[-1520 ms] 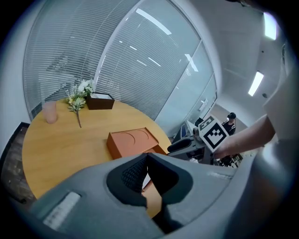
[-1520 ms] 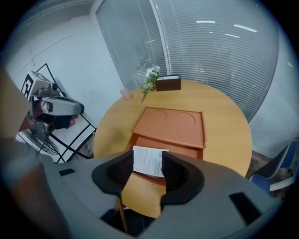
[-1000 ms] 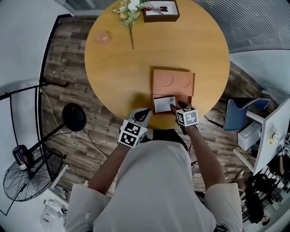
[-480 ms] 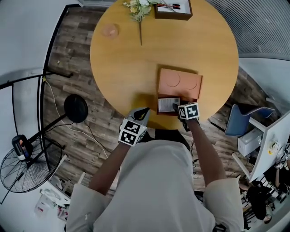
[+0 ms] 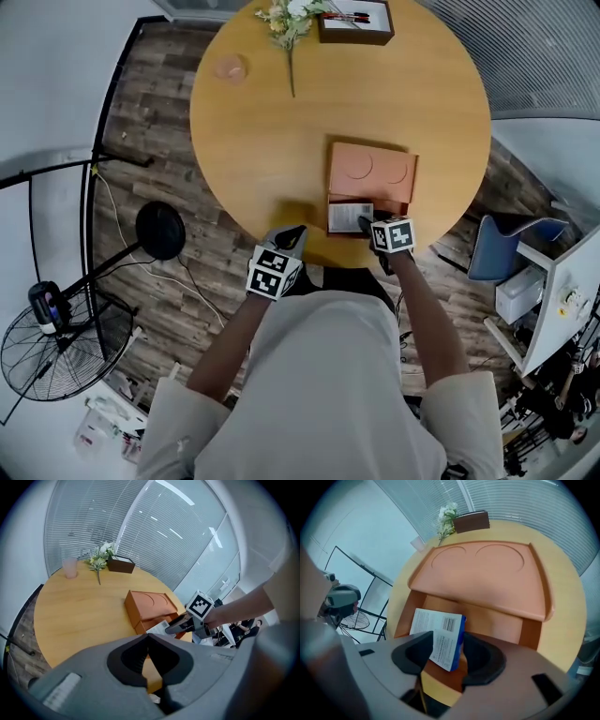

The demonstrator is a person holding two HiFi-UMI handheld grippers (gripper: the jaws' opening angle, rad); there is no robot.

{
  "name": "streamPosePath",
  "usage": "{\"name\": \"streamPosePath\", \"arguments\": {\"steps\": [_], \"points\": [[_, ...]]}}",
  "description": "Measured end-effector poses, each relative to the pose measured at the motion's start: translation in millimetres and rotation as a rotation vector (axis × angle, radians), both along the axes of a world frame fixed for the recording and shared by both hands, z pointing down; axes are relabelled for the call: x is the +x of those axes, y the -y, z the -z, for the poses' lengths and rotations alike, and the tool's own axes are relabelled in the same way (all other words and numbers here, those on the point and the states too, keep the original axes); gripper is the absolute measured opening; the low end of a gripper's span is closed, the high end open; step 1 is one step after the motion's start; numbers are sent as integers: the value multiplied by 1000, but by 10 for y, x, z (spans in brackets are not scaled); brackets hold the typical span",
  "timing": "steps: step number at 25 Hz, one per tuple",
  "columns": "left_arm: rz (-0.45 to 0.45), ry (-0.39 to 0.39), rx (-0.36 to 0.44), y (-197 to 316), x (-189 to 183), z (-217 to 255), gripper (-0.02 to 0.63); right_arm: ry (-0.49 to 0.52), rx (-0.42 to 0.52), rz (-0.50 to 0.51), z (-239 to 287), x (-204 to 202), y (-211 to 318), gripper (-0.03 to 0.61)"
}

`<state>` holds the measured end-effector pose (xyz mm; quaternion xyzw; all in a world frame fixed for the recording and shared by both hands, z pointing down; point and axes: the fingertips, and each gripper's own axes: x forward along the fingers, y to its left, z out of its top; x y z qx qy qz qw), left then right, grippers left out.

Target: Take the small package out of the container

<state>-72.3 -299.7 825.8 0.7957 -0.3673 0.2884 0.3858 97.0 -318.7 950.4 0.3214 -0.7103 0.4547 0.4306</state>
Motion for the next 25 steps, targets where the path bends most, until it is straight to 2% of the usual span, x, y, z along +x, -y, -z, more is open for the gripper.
{"name": "streamPosePath", "arguments": {"steps": [4,11,16,21,25], "points": [[7,-12,10,-72,-78,76,18,15,64,-28,265,-45,-23,198],[-36,-46,55,-142,-69,193,18,20,172,-15,659,-301,-157,198],[-60,-50,73,-224,-176,309,18,11,229,-58,826,-483,-193,198],[-63,-37,84,-192,-355,371,18,30,235,-41,818,-803,-244,196],[-63,-29,88,-184,-465,409,18,-24,217,-15,650,-974,-333,193]]}}
